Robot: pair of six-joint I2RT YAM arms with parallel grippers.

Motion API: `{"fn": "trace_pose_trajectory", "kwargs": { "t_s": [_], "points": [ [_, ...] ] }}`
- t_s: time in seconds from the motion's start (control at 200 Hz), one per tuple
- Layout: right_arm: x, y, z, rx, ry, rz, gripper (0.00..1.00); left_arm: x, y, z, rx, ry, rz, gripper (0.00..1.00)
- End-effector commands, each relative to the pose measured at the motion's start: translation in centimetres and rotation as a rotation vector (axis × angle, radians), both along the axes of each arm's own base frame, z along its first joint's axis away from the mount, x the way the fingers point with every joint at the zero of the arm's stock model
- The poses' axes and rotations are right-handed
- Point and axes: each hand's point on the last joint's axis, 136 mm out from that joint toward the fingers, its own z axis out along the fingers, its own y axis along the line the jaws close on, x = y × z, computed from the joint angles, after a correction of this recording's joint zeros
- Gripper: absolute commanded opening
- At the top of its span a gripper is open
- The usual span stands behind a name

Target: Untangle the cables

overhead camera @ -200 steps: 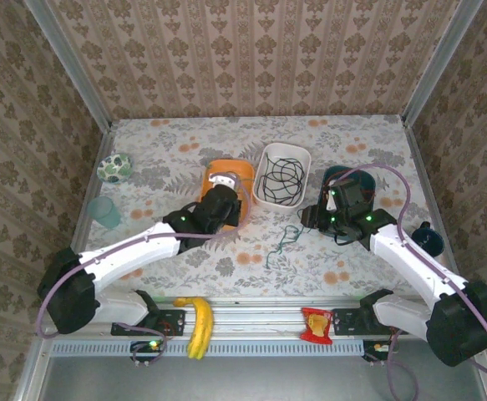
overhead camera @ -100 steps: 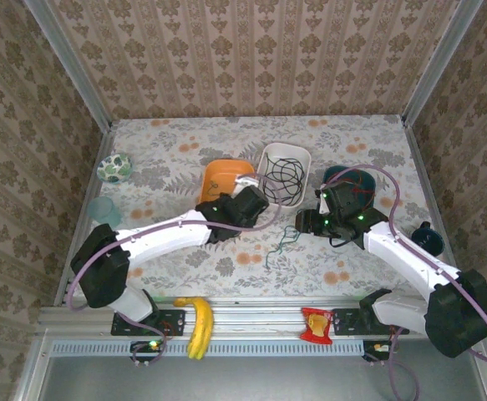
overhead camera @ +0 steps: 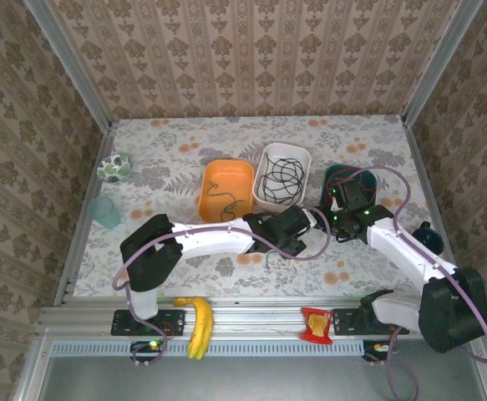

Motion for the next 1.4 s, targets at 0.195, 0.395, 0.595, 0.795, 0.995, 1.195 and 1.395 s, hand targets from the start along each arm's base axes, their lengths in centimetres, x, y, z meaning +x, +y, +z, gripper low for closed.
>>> {"fn": "trace_pose_trajectory", "kwargs": {
  "t_s": [0.195, 0.395, 0.595, 0.795, 0.995, 1.195, 1.395],
  "points": [
    [-1.1, -0.9, 0.5, 0.02, 0.001, -0.031, 0.57, 0.4, -1.1, -1.8, 0.007, 0.047, -0.03, 0.47],
    [-0.9, -1.1, 1.3, 0.026, -0.016, -0.039, 0.57, 0.4, -1.1, -2.4, 0.019, 0.055, -0.031, 0.49],
    [-0.4, -2.7, 1.5, 0.041, -0.004, -0.112, 0.59, 1.3, -0.1, -2.1, 0.017, -0.001, 0.021, 0.55],
    [-0.4, -4.4, 1.9, 0.057, 0.005, -0.185, 0.6, 1.8, 0.0, 0.7, -0.126, -0.042, 0.048, 0.61],
    [-0.2, -5.8, 3.3, 0.027, -0.037, -0.214, 0.6, 2.5, 0.6, 1.0, -0.12, -0.069, 0.079, 0.64],
    [-0.4, -5.2, 4.5, 0.036, -0.057, -0.169, 0.59, 2.6, 0.1, 0.1, -0.099, -0.052, 0.075, 0.6],
    [0.0, -4.7, 5.4, 0.063, -0.08, -0.157, 0.59, 2.7, -0.7, -0.6, -0.09, -0.041, 0.065, 0.53]
  ]
}}
